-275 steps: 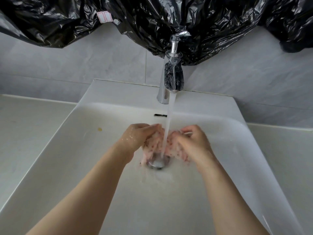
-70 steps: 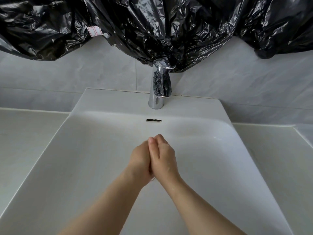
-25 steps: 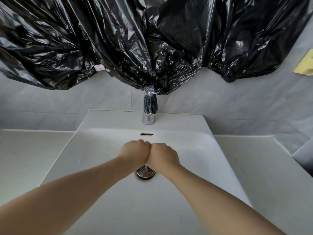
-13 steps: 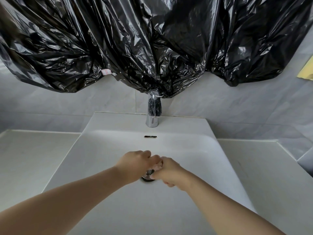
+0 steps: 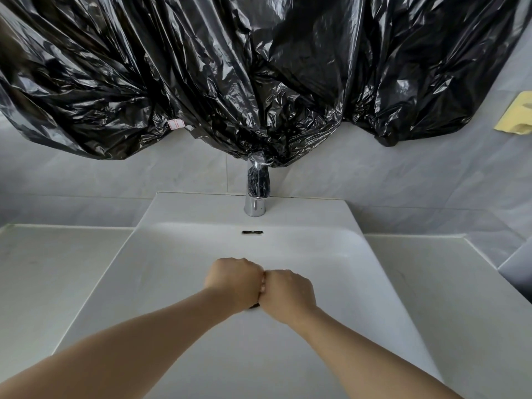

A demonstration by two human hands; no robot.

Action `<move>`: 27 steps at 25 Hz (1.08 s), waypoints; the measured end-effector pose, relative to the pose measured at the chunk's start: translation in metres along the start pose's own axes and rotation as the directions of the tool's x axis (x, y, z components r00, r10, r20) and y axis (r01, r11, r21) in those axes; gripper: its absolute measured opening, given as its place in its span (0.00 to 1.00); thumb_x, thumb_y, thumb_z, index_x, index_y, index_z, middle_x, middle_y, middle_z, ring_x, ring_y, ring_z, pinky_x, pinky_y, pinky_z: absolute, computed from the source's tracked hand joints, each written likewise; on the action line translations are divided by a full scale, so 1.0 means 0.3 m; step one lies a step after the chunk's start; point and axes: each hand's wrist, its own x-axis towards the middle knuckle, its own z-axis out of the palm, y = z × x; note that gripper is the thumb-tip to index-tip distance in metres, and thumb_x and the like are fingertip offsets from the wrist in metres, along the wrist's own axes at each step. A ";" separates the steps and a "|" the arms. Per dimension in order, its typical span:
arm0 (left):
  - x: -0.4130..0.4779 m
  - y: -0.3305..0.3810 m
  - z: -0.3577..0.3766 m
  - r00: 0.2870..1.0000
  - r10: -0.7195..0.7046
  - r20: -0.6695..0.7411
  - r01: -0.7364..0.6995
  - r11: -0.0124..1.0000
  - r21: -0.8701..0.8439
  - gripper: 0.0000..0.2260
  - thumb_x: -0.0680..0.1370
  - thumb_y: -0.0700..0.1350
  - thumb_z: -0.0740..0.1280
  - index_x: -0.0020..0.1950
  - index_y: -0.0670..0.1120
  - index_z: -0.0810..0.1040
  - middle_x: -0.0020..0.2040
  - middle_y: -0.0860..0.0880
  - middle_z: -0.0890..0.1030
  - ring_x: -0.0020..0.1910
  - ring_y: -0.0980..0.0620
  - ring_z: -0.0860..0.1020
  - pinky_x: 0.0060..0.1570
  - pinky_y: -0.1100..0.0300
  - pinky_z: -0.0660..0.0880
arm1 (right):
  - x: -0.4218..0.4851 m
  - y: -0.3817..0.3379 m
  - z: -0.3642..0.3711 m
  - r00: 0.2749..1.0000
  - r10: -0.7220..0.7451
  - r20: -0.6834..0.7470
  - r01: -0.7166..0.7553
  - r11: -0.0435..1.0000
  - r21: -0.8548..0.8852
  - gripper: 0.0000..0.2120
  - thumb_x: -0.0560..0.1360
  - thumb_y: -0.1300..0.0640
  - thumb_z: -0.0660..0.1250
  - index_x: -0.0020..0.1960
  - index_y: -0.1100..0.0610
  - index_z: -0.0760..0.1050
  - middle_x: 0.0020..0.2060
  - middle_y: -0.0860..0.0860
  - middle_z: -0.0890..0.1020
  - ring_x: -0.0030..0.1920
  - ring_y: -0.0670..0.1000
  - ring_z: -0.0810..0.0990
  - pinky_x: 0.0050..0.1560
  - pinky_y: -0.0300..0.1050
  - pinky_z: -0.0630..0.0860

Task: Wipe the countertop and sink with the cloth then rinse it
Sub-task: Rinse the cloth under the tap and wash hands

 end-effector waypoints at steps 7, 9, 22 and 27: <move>0.000 -0.077 -0.025 0.970 -0.057 0.236 0.203 0.724 -0.659 0.12 0.71 0.46 0.67 0.49 0.46 0.69 0.41 0.51 0.74 0.37 0.52 0.72 0.34 0.64 0.67 | -0.011 0.052 -0.094 0.983 -0.025 0.184 -0.106 0.739 0.665 0.15 0.72 0.51 0.70 0.57 0.47 0.73 0.50 0.43 0.78 0.51 0.45 0.76 0.50 0.41 0.72; -0.026 -0.106 -0.044 0.960 0.066 0.271 0.225 0.387 -0.894 0.16 0.67 0.45 0.73 0.50 0.48 0.70 0.45 0.49 0.76 0.37 0.53 0.74 0.35 0.65 0.71 | -0.014 0.083 -0.100 0.983 -0.001 0.183 -0.137 0.659 0.739 0.11 0.73 0.47 0.69 0.53 0.50 0.76 0.45 0.44 0.78 0.48 0.45 0.75 0.46 0.40 0.70; -0.092 -0.104 -0.132 0.988 -0.014 0.152 0.124 -0.515 -0.848 0.10 0.80 0.47 0.60 0.52 0.42 0.77 0.48 0.45 0.83 0.47 0.46 0.81 0.50 0.51 0.77 | -0.085 0.047 -0.195 0.994 0.081 0.070 -0.101 0.500 0.860 0.17 0.59 0.52 0.66 0.48 0.50 0.74 0.53 0.43 0.78 0.48 0.40 0.74 0.40 0.34 0.67; -0.125 -0.119 -0.184 0.998 -0.034 0.056 0.031 -0.509 -0.860 0.14 0.72 0.26 0.63 0.54 0.40 0.72 0.40 0.43 0.82 0.37 0.48 0.79 0.35 0.61 0.76 | -0.060 0.016 -0.187 0.989 0.107 -0.102 0.025 0.562 0.827 0.07 0.75 0.52 0.67 0.40 0.53 0.75 0.37 0.49 0.79 0.39 0.48 0.76 0.40 0.36 0.71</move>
